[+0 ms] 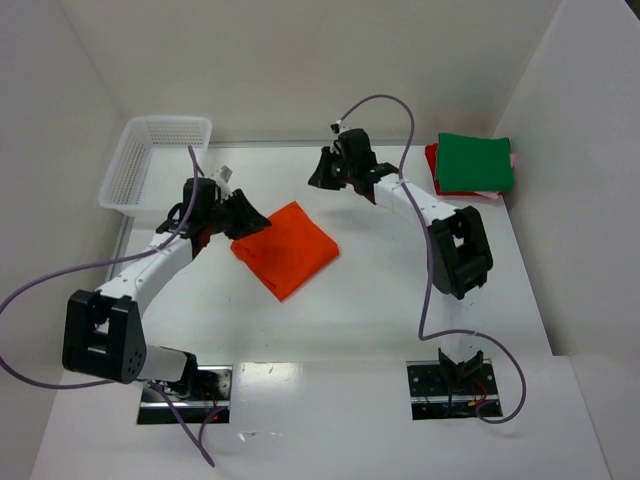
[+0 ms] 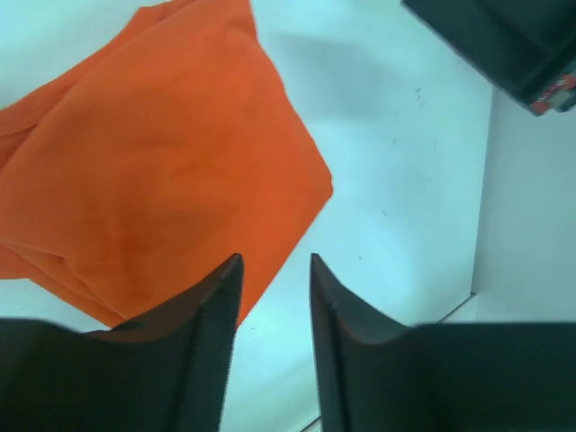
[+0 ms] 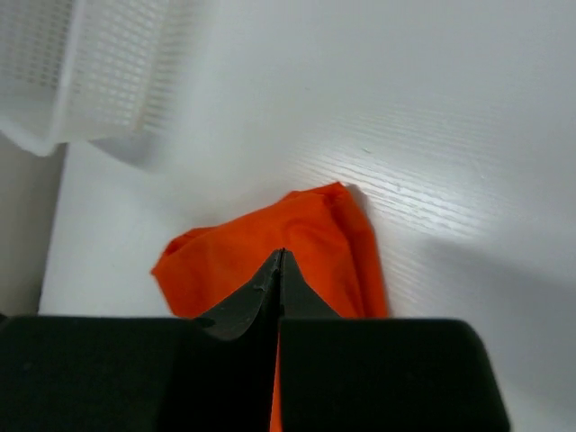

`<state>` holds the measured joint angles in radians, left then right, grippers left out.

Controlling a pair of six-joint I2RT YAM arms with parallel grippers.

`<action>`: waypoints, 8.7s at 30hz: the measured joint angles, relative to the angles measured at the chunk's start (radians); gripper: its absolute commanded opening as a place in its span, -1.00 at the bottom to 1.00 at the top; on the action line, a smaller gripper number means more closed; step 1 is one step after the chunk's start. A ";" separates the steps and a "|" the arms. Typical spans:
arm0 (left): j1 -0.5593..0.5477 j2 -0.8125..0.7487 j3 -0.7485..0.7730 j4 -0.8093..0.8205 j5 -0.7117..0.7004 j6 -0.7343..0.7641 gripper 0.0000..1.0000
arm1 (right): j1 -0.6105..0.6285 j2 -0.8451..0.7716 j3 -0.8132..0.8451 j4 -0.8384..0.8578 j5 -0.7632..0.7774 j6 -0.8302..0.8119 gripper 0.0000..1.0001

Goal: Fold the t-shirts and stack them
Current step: Smooth out wrinkles on the folded tshirt, then put the neatly folded tshirt into the corner of the board with the right arm

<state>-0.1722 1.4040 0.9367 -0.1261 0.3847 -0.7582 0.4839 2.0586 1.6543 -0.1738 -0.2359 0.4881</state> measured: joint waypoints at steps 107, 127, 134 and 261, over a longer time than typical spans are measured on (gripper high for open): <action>-0.083 0.438 0.110 0.120 -0.064 0.074 0.71 | -0.022 -0.153 -0.545 0.034 0.021 0.229 -0.99; -0.087 0.294 0.035 -0.072 -0.137 0.101 0.78 | -0.114 -0.324 -0.632 -0.001 0.041 0.161 1.00; -0.087 0.286 0.036 -0.102 -0.137 0.106 0.78 | -0.117 -0.324 -0.665 0.042 -0.044 0.122 1.00; 0.053 0.153 0.222 -0.405 0.066 0.254 0.81 | -0.767 0.338 0.893 -0.641 0.527 -0.277 -1.00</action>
<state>-0.1196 1.5566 1.1591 -0.5312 0.4511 -0.5041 -0.2832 2.3962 2.5473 -0.8146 0.2913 0.2115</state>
